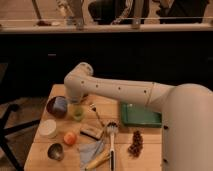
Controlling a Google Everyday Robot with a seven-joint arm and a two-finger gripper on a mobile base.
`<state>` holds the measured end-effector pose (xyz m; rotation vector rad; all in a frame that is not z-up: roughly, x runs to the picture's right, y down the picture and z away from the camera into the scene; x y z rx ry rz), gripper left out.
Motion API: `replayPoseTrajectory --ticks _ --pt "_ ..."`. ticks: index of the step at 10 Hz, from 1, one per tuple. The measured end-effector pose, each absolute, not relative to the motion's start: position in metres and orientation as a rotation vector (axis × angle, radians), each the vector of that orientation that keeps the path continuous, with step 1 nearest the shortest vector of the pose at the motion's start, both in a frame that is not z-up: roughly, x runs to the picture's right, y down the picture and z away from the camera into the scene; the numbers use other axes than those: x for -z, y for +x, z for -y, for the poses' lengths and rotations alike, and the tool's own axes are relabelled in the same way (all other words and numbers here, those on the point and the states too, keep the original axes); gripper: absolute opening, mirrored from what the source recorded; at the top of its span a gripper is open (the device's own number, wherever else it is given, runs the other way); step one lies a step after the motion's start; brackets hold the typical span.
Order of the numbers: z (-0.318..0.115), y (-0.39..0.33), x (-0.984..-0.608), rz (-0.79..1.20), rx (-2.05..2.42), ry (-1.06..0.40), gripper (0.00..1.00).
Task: Wipe purple bowl with sponge
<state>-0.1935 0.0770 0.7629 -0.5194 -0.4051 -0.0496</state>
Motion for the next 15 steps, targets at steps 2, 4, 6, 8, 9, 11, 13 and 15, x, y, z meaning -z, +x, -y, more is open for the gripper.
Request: replayPoseTrajectory --ticks 2,4,6,8,9,11,13,15 --pt "-0.076 -0.211 -0.763 0.406 0.090 -0.515 0.00" --pt "-0.073 -0.240 -0.765 0.396 0.141 -0.509 0.00" --pt "-0.071 -0.263 -0.770 0.387 0.181 -0.513 0.00" --pt "-0.068 -0.269 -0.786 0.371 0.193 -0.529 0.00" --pt "-0.068 -0.272 -0.792 0.369 0.194 -0.538 0.00" --pt "-0.070 -0.273 -0.815 0.347 0.185 -0.570 0.00" --pt "-0.076 -0.275 -0.829 0.328 0.185 -0.596 0.00" --pt "-0.085 -0.277 -0.845 0.303 0.195 -0.622 0.00"
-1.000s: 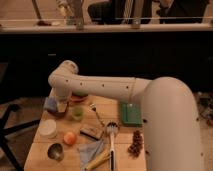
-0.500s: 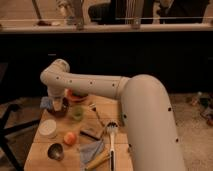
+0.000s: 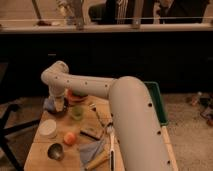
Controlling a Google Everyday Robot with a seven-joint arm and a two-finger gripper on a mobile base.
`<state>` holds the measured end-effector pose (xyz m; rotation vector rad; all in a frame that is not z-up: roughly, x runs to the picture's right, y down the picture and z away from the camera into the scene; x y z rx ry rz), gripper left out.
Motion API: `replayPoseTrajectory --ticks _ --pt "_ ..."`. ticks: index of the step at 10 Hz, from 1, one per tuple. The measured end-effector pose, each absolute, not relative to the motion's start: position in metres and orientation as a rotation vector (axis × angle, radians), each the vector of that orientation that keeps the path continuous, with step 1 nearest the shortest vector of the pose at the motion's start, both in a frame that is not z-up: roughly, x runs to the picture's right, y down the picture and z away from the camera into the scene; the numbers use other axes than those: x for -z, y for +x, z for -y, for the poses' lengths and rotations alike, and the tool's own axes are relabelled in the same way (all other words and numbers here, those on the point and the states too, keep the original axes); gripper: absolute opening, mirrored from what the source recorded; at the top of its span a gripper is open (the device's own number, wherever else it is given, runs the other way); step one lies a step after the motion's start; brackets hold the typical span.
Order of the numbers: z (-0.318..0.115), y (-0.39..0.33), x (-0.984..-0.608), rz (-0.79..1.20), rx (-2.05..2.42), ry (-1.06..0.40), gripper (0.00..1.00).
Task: Wipe purple bowl with sponge
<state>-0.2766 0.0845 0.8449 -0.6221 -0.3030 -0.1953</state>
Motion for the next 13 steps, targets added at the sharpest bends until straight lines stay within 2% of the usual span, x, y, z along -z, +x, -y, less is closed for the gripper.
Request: replayPoseTrajectory --ticks 10,13 --pt "-0.065 -0.276 -0.852 0.192 0.291 -0.599 0.00" --pt "-0.072 -0.265 -0.860 0.142 0.330 -0.622 0.00"
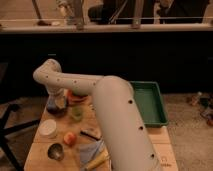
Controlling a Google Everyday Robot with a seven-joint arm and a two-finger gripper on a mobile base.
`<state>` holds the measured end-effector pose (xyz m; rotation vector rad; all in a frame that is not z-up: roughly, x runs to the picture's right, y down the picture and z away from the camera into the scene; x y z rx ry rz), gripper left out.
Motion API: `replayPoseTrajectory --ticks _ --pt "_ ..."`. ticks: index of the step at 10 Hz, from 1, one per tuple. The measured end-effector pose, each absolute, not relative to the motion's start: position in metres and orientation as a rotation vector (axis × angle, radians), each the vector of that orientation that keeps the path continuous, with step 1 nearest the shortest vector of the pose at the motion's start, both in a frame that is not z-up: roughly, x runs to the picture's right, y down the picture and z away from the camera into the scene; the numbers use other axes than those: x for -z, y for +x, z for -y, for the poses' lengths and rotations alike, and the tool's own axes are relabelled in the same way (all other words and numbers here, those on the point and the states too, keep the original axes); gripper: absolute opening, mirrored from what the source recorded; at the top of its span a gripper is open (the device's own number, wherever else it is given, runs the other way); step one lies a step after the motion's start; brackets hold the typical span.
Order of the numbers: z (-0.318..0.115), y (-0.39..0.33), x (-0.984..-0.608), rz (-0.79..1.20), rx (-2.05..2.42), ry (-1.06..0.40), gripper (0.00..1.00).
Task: Wipe purple bowl with sponge
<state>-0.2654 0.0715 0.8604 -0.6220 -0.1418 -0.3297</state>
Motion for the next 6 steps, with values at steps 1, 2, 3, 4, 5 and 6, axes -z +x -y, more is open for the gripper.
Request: replayPoseTrajectory --ticks 1,2,3,4,5,6 --pt "-0.076 -0.262 -0.862 0.126 0.347 -0.629 0.00" --pt "-0.080 -0.261 -0.863 0.111 0.365 -0.631 0.00" --pt "-0.086 -0.259 -0.862 0.085 0.400 -0.630 0.00" --pt "-0.090 -0.258 -0.860 0.053 0.436 -0.615 0.00" --pt "-0.093 -0.260 -0.857 0.033 0.462 -0.604 0.00" --pt "-0.095 -0.263 -0.853 0.010 0.499 -0.586 0.00"
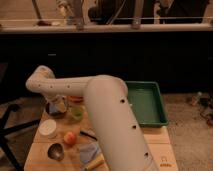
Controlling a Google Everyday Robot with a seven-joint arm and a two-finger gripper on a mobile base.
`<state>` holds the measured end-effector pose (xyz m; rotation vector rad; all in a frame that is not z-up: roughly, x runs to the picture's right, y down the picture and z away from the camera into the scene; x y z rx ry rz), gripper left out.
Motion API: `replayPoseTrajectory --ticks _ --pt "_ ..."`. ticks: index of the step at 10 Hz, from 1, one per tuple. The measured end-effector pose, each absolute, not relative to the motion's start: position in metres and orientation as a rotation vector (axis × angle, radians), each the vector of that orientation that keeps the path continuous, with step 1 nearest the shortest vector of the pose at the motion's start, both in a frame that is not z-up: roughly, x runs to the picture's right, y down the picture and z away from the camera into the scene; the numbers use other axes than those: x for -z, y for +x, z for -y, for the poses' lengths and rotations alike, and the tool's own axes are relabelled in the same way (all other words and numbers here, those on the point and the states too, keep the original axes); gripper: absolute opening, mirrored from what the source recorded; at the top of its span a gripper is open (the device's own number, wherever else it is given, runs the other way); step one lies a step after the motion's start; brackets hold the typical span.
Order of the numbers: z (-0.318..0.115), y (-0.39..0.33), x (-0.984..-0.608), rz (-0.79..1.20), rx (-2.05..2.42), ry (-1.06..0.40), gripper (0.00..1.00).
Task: Wipe purple bowl with sponge
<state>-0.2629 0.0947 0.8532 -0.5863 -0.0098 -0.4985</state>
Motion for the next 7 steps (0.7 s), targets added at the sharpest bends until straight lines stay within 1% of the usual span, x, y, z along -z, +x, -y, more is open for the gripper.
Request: replayPoseTrajectory --ticks 2,4,6,7 --pt "-0.094 -0.277 -0.844 -0.015 0.561 -0.552 0.00" --pt "-0.086 -0.282 -0.844 -0.016 0.581 -0.540 0.00" --pt "-0.084 -0.289 -0.850 -0.007 0.584 -0.554 0.00" --pt "-0.083 -0.286 -0.861 -0.010 0.573 -0.571 0.00"
